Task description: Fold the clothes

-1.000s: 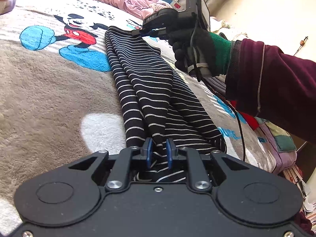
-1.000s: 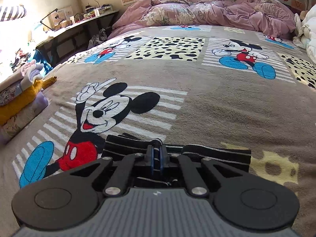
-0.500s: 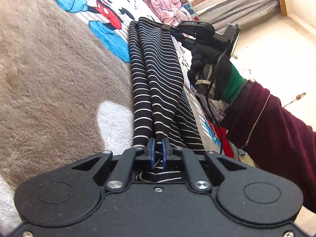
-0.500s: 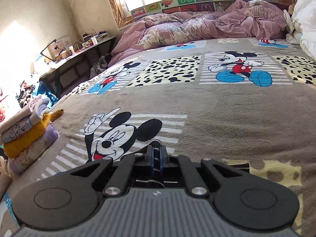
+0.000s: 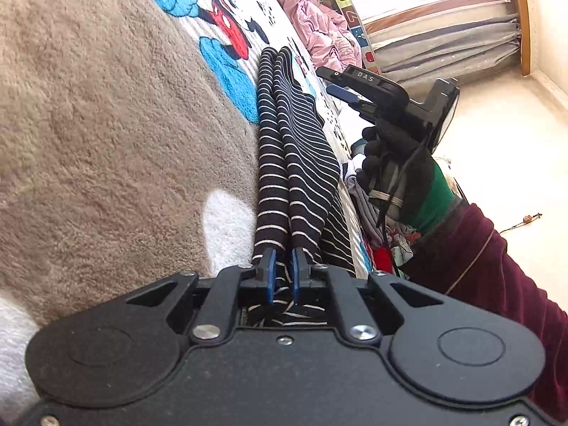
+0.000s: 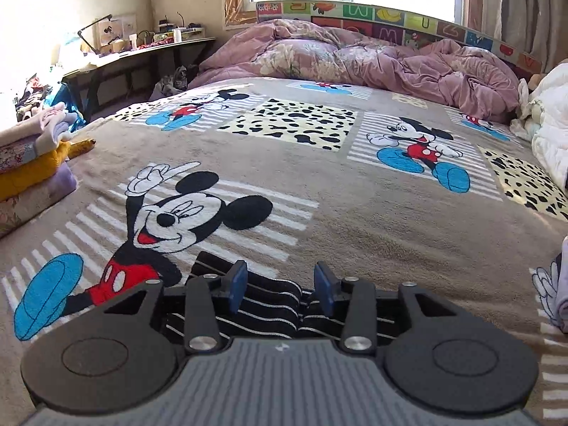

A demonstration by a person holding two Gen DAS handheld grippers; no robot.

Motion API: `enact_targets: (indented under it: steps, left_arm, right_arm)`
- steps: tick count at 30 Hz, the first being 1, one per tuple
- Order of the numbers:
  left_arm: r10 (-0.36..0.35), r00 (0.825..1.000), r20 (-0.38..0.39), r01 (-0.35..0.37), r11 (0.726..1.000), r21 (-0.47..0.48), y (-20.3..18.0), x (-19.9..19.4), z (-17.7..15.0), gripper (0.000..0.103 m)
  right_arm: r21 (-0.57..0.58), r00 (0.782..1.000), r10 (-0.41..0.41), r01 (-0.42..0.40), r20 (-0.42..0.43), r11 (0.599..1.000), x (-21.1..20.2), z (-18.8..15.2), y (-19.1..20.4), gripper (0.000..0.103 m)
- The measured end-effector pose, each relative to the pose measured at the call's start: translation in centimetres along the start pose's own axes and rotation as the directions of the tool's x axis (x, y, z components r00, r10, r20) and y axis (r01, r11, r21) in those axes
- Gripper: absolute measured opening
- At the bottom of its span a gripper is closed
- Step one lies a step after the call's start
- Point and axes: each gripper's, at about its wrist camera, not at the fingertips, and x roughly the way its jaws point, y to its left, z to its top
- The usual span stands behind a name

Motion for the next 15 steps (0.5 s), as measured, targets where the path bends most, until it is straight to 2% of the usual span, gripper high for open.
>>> enact_targets:
  steps: [5,9,11,15]
  left_arm:
    - [0.001,1.0,0.0,-0.001,1.0,0.024,-0.7,0.3,-0.4,0.005]
    - [0.038,0.999,0.014,-0.039,0.99,0.137,-2.3,0.5,-0.9,0.007]
    - [0.073,0.997,0.038,-0.08,0.964,0.253,-3.6,0.4,-1.5,0.01]
    - [0.076,0.997,0.03,-0.082,0.939,0.333,-4.5,0.5,-2.3,0.02]
  right_arm:
    - [-0.091,0.992,0.094,-0.101,-0.087,0.991,-1.3,-0.7,3.1,0.042]
    - [-0.184,0.985,0.067,-0.096,-0.158,0.978,0.4,-1.5,6.7,0.042]
    - [-0.206,0.985,0.042,-0.077,-0.169,0.976,1.5,-1.5,7.7,0.042]
    - [-0.169,0.979,0.01,-0.045,-0.202,0.985,3.8,-1.2,7.7,0.039]
